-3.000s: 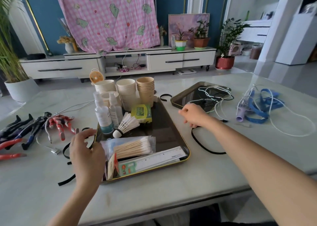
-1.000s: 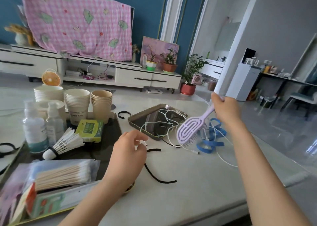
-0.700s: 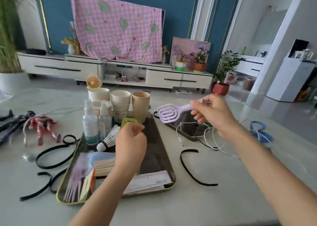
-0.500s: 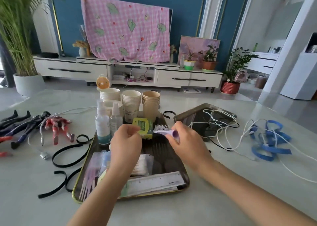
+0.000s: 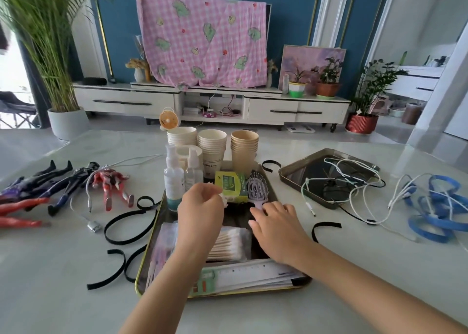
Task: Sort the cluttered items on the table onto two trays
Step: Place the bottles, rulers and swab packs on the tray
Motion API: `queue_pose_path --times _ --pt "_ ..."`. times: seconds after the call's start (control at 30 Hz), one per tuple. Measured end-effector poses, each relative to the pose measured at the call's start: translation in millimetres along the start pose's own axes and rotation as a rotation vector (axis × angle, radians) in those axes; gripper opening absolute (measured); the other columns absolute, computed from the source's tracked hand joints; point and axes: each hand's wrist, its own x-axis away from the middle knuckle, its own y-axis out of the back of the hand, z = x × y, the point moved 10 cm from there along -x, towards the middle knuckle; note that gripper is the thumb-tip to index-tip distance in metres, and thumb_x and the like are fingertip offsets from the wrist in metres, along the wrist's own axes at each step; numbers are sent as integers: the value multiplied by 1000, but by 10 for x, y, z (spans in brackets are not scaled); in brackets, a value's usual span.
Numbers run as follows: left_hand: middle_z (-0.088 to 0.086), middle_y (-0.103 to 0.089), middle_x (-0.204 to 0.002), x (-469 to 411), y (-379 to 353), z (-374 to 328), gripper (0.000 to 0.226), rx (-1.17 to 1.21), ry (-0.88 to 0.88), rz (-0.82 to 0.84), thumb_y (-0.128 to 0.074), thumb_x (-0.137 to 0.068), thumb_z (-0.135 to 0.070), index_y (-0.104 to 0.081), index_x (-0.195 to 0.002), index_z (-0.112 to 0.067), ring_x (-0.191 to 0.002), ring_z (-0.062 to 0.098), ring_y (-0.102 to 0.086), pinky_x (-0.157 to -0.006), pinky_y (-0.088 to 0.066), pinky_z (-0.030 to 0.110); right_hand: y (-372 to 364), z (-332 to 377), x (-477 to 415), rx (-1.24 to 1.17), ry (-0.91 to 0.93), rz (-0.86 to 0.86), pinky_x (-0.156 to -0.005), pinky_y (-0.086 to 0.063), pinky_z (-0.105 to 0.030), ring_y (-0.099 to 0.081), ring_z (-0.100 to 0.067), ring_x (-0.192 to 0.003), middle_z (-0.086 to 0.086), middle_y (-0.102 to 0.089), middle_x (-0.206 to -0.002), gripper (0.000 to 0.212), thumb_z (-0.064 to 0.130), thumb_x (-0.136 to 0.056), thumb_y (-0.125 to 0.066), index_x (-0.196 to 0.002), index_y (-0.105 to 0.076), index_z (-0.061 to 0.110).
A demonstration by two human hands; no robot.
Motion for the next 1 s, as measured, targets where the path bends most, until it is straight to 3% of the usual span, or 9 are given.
queue_pose_path --times 0.17,0.27,0.33,0.47,0.6,0.7,0.83,0.9,1.0 --pt "-10 -59 -88 0 51 -34 25 7 -13 -5 -45 -89 -3 -63 -101 -14 -78 2 -51 -63 -39 15 -70 -66 -62 -21 -40 96 -104 -28 -37 -36 -22 -127 -3 -44 -138 45 39 -101 -23 -140 -38 22" --pt "-6 -61 -85 13 111 -19 24 47 13 -9 -45 -88 -1 -64 -97 -14 -72 8 -52 -63 -42 21 389 -50 -108 -201 -45 -222 -92 -41 -38 -52 -17 -94 0 -60 -98 43 34 -99 -24 -98 -63 15" --pt "-1 -63 -84 17 207 -38 27 94 7 -57 -44 -84 2 -64 -91 -14 -71 12 -55 -63 -44 24 861 88 -32 -285 55 -497 -75 -42 -36 -49 -17 -72 2 -54 -72 39 28 -95 -30 -73 -58 12" --pt "3 -65 -77 -1 587 -58 32 186 -60 -210 -40 -78 8 -64 -77 -13 -65 12 -55 -58 -44 22 1409 688 138 -361 385 -725 -61 -36 -26 -45 -18 -61 -5 -54 -63 28 14 -89 -46 -65 -58 4" --pt "3 -64 -78 -138 1001 183 32 121 -48 -331 -41 -75 11 -63 -75 -12 -66 13 -54 -59 -44 22 1448 1302 79 -480 516 -630 -60 -32 -23 -41 -17 -59 -3 -48 -59 30 15 -88 -45 -61 -52 6" --pt "4 -64 -85 -220 1321 440 30 42 22 -424 -42 -76 10 -64 -80 -10 -73 13 -54 -63 -40 23 1282 1565 -132 -627 486 -426 -60 -32 -21 -40 -13 -62 4 -46 -63 27 20 -89 -44 -64 -50 11" --pt "4 -62 -88 -252 1789 716 30 -80 83 -542 -42 -78 8 -64 -90 -8 -85 20 -55 -74 -38 26 898 1882 -394 -844 382 -40 -66 -41 -18 -49 -7 -72 7 -55 -79 16 16 -94 -48 -95 -62 10" --pt "4 -62 -92 -267 1933 802 31 -153 83 -564 -43 -78 8 -64 -94 -8 -88 19 -54 -77 -39 27 783 1985 -451 -813 368 17 -61 -36 -8 -48 -6 -76 8 -53 -85 19 14 -94 -46 -108 -59 12" --pt "9 -63 -102 -299 2140 904 31 -259 61 -600 -44 -80 8 -64 -100 -5 -95 23 -56 -80 -40 27 612 2120 -554 -833 330 106 -54 -34 -7 -46 0 -66 13 -49 -76 21 12 -93 -46 -109 -60 14"
